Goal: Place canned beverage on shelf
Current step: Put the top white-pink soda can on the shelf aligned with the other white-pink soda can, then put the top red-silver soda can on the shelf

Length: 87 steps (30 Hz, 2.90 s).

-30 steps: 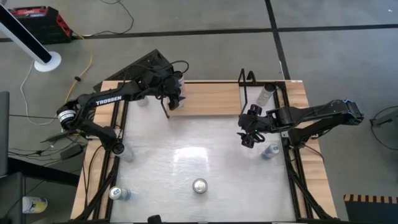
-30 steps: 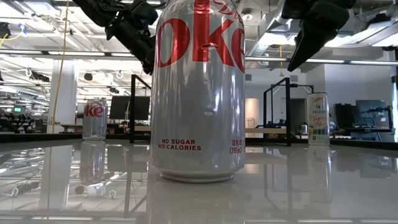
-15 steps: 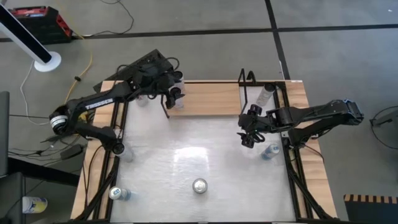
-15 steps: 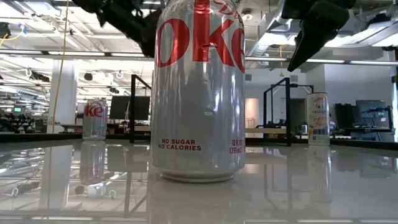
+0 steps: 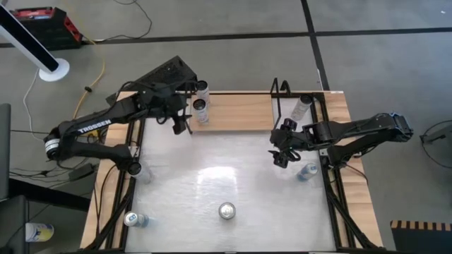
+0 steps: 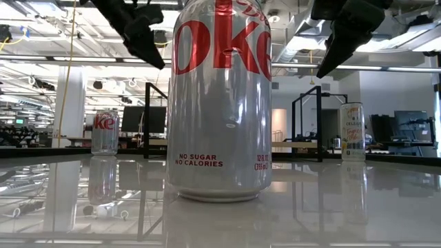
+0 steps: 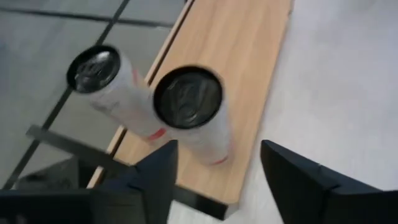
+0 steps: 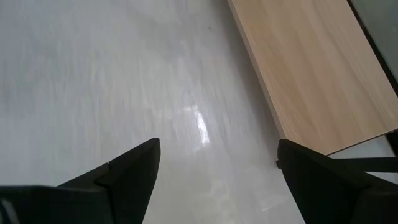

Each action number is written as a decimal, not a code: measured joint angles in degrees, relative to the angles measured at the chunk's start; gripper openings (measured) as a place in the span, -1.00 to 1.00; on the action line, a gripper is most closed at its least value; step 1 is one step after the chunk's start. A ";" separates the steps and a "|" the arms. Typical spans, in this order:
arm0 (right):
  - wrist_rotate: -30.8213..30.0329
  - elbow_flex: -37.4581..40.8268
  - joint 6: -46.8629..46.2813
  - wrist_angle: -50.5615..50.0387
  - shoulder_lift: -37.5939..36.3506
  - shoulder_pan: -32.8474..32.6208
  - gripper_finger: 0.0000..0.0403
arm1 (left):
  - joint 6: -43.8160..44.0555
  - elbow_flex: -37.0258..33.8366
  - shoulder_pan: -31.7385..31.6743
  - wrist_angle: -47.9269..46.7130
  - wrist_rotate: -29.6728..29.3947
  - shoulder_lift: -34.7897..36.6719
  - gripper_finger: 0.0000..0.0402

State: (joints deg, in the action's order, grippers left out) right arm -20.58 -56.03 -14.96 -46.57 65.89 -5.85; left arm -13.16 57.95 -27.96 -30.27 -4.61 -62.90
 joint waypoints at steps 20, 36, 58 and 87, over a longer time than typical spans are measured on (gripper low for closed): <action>-0.02 0.00 1.51 1.99 0.00 0.00 0.72 | -3.01 -0.07 -1.88 1.74 -0.77 -7.31 -0.99; -0.04 0.00 1.44 1.88 -0.02 0.00 0.72 | -3.77 -0.09 -4.82 4.54 -0.80 -8.54 -1.00; 0.16 0.00 1.27 2.10 -0.02 -0.11 0.72 | -1.17 16.01 -5.90 -23.28 -6.20 -7.12 -1.00; 1.01 0.00 1.49 2.93 0.00 0.48 0.72 | 7.95 16.22 -33.16 -30.86 -7.10 -21.86 0.58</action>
State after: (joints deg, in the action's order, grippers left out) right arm -19.57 -56.03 -13.47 -43.64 65.89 -5.37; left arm -5.21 74.17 -61.12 -61.13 -11.70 -84.76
